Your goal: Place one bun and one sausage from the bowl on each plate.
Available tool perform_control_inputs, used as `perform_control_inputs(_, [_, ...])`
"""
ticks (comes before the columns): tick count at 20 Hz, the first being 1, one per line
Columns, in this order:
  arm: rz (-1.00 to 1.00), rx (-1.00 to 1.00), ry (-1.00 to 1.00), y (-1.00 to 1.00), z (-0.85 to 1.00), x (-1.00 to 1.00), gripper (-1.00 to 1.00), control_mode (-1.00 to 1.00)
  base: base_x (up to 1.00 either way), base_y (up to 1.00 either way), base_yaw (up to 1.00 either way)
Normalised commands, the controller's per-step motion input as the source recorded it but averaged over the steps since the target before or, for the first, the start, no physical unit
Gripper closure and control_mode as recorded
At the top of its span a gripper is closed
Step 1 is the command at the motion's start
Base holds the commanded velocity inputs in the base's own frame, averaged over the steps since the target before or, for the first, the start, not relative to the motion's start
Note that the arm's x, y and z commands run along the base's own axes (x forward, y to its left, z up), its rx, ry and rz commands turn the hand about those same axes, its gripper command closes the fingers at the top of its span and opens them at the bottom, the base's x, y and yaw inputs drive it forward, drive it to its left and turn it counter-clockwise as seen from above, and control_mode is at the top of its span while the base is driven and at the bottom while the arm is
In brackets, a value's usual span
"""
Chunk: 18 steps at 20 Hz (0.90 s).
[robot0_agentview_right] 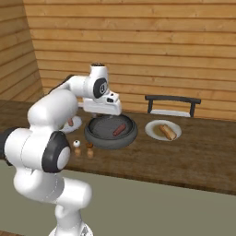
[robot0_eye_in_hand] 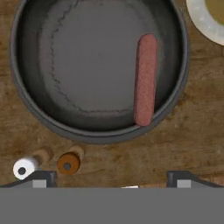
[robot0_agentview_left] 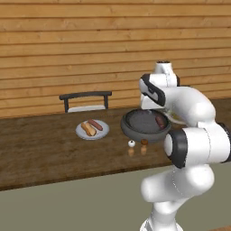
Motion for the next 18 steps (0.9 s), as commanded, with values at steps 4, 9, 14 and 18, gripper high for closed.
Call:
perform_control_inputs(4, [-0.03, 0.08, 0.06, -0.41, -0.45, 0.13, -1.0, -1.0, 0.0, 0.0, 0.0])
perform_control_inputs(9, [0.0, 0.01, 0.04, -0.02, -0.25, 0.31, -1.0, -1.0, 0.0, 0.0, 0.0])
perform_control_inputs(14, [0.0, 0.0, 0.17, 0.0, 0.0, 0.58, -1.0, -1.0, 0.0, 0.0, 0.0])
perform_control_inputs(18, [0.0, 0.02, 0.02, -0.41, -0.33, 0.22, -1.0, -1.0, 0.0, 0.0, 0.0])
